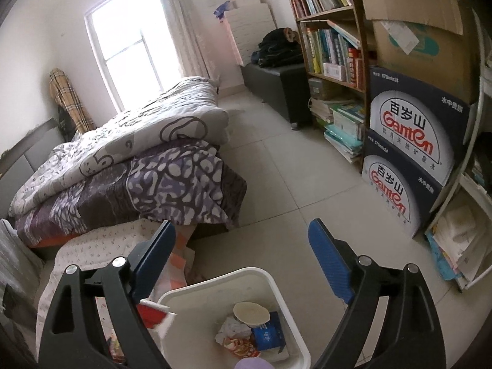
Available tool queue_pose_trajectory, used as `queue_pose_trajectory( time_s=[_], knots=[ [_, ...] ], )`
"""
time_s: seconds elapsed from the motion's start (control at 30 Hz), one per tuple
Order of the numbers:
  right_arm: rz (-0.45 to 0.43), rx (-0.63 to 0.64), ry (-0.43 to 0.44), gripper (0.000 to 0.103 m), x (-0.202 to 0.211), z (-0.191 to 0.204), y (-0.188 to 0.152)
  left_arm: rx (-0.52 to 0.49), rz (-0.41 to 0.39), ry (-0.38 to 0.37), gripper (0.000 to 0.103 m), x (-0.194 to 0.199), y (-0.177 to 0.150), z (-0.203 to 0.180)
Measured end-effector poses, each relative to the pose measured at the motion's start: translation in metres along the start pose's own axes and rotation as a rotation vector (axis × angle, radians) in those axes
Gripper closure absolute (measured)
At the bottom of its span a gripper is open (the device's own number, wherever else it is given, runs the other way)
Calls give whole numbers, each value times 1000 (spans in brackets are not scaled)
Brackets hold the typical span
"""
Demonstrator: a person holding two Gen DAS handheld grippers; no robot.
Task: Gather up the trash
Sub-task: 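Open the right gripper over the white bin while the left releases the red cup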
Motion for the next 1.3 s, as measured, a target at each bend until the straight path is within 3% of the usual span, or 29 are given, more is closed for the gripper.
queue_pose_trajectory(
  time_s=[0.17, 0.57, 1.03, 1.3],
  knots=[
    [-2, -9, 2, 17, 1, -3, 2, -9, 16, -19, 38, -4, -3, -6],
    [17, 34, 32, 16, 1, 26, -6, 64, -14, 56, 34, 7, 7, 31],
    [32, 181, 115, 16, 9, 111, -30, 178, -116, 238, 23, 55, 16, 115],
    [46, 261, 160, 16, 13, 156, -47, 254, -118, 305, 18, 78, 12, 165]
  ],
)
Point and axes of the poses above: each gripper's, at about its wrist camera, not at the fingertips, and x roughly against the way its jaws point, z to its left, y to its top, the point moved 8 cm from there along -x, roughly the way its jaws point, and after that the axes turned 9 degrees about x, right-handed, at the moved point
